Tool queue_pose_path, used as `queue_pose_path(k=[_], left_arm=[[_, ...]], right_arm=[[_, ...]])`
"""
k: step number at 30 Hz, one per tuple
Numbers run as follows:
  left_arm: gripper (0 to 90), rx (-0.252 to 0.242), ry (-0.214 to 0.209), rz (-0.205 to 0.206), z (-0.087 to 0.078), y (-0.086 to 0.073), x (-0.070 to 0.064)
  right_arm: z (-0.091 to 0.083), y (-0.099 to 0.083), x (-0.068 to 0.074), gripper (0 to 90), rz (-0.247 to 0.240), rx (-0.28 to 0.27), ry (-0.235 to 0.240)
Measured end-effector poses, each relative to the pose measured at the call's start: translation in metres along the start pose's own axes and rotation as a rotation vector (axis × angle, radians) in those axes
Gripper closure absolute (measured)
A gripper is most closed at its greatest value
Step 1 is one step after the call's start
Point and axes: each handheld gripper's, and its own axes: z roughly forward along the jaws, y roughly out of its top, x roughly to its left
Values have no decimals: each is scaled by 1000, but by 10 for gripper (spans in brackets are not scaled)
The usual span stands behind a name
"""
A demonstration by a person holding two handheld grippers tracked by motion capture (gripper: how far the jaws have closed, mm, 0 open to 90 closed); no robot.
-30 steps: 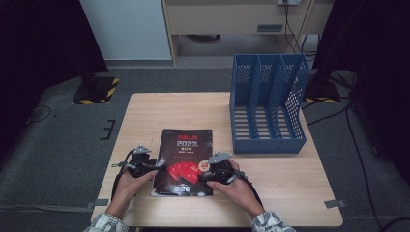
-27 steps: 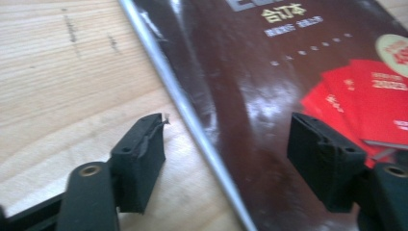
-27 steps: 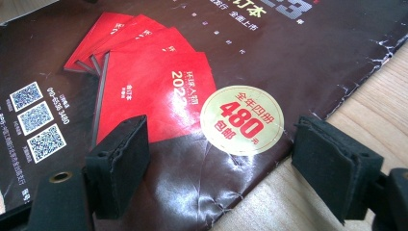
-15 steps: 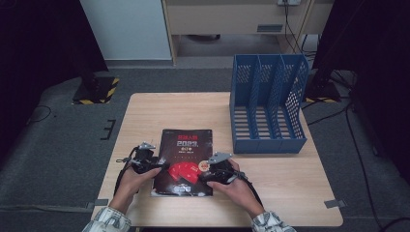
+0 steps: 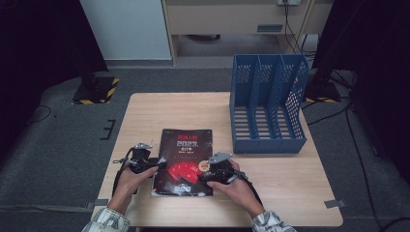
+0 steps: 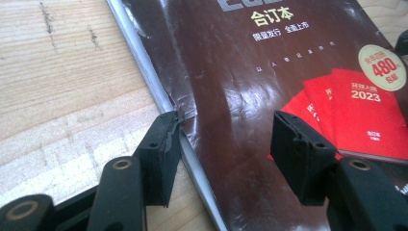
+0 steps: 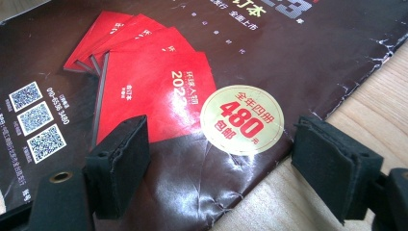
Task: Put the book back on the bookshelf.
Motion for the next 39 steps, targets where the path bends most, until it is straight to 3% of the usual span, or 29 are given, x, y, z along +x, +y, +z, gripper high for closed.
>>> queue_pose_path(k=[22, 28, 31, 35, 39], left_arm=[[439, -29, -24, 20, -1, -1, -10], [445, -37, -51, 11, -5, -9, -12], [465, -32, -98, -6, -6, -15, -14], [474, -32, -67, 10, -5, -15, -15], [526, -49, -53, -10, -4, -13, -14]], right_arm=[[0, 0, 0, 211, 1, 0, 3], [-1, -1, 0, 214, 2, 2, 5], [-1, -1, -1, 214, -3, 0, 6], [-1, -1, 0, 215, 1, -1, 3], [-2, -1, 0, 215, 2, -1, 0]])
